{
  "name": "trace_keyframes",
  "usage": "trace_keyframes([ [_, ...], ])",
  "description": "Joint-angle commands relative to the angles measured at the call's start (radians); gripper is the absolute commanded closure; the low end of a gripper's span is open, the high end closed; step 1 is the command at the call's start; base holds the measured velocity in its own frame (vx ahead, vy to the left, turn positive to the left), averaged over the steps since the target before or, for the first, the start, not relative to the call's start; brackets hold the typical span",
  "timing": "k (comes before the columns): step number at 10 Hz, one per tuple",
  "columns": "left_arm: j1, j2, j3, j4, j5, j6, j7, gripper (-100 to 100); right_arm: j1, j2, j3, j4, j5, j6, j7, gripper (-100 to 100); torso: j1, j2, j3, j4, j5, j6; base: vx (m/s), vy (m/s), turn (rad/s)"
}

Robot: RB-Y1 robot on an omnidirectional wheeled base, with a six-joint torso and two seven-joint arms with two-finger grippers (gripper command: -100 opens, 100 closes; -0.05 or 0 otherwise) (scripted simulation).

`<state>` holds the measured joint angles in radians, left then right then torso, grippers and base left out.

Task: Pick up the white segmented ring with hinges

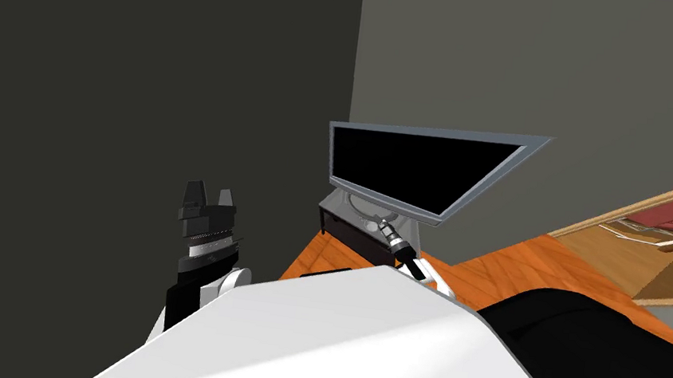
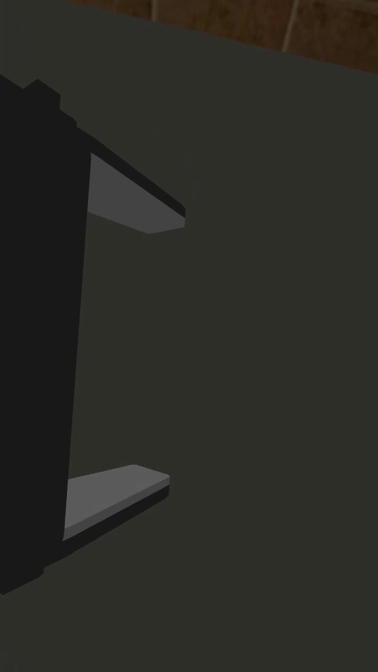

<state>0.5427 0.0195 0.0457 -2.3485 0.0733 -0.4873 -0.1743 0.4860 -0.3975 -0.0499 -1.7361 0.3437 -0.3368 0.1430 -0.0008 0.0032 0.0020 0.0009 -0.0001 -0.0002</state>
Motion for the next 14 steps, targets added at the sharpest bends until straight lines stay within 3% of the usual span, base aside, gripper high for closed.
trace_keyframes([
  [1,0.0,0.0,0.0,0.0,0.0,0.0,0.0,0,-0.001,-0.006,-0.006,0.043,0.017,0.014,0.01,-100,0.0,0.0,0.0,0.0,0.0,0.0,-0.021,0.034,0.164],
  [4,0.0,0.0,0.0,0.0,0.0,0.0,0.0,0,-0.003,-0.031,-0.027,0.136,0.089,0.075,0.04,-100,-0.001,-0.001,0.0,0.0,0.0,0.001,-0.021,0.045,0.277],
  [6,0.0,0.0,0.0,0.0,0.0,0.0,0.0,0,-0.003,-0.031,-0.027,0.158,0.089,0.075,0.04,-100,-0.001,-0.001,0.0,0.0,0.0,0.002,-0.01,0.022,0.042],
  [9,0.0,0.0,0.0,0.0,0.0,0.0,0.0,0,-0.005,-0.054,-0.05,0.254,0.167,0.138,0.072,-100,-0.001,-0.002,-0.001,0.0,0.0,0.001,-0.005,0.033,0.292],
  [10,0.0,0.0,0.0,0.0,0.0,0.0,0.0,0,-0.005,-0.054,-0.05,0.247,0.167,0.138,0.072,-100,-0.001,-0.001,-0.001,0.0,0.0,0.0,-0.001,0.026,0.156],
  [11,0.0,0.0,0.0,0.0,0.0,0.0,0.0,0,-0.005,-0.054,-0.05,0.273,0.167,0.138,0.072,-100,-0.001,-0.002,-0.001,0.0,0.0,0.002,0.004,0.015,-0.04],
  [14,0.0,0.0,0.0,0.0,0.0,0.0,0.0,0,-0.007,-0.08,-0.075,0.384,0.249,0.203,0.105,-100,-0.002,-0.002,-0.001,-0.001,0.0,0.002,0.008,0.031,0.295],
])
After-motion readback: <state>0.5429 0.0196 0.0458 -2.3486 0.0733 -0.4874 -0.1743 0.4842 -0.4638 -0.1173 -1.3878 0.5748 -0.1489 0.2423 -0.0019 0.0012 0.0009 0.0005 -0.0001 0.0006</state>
